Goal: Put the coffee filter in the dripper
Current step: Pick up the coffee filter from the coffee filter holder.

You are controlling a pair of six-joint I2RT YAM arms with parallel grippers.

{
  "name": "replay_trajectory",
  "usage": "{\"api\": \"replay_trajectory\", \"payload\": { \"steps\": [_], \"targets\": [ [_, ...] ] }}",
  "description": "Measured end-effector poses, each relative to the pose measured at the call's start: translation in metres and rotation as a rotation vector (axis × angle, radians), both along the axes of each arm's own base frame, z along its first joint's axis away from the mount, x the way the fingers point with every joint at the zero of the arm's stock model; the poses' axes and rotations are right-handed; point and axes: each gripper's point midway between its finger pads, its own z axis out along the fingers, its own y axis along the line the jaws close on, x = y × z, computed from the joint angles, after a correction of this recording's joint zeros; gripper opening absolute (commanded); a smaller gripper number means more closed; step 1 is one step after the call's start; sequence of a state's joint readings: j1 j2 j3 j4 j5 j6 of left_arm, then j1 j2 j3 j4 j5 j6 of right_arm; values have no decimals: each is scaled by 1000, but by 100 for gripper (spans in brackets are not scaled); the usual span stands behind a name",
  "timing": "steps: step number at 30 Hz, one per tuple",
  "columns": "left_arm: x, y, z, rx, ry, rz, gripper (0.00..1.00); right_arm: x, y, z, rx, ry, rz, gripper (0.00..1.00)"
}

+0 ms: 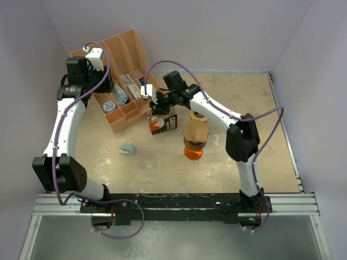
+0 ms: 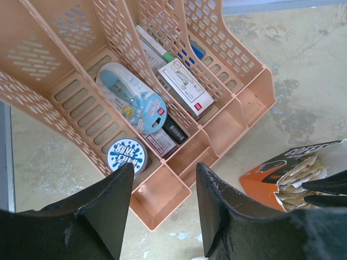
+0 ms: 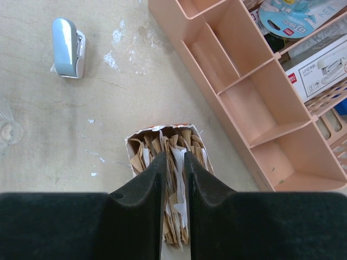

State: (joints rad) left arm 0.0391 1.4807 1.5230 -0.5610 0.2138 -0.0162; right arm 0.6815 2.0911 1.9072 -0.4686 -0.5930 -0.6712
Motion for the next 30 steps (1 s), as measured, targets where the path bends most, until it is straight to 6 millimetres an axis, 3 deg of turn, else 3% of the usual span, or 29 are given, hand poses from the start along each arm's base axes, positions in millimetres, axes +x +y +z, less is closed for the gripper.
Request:
{"api": "replay_trajectory", "payload": {
  "steps": [10,22,30],
  "targets": [
    [0,0,0,0,0,0,48,-1,0,0,1,4,0,0],
    [1,-1,-2,-3,-6,-8,47,-13,4,3,29,51,40,0],
    [-1,-3,-8,-8,7,-17,48,-19,2,31,85,46,51,0]
  ]
}}
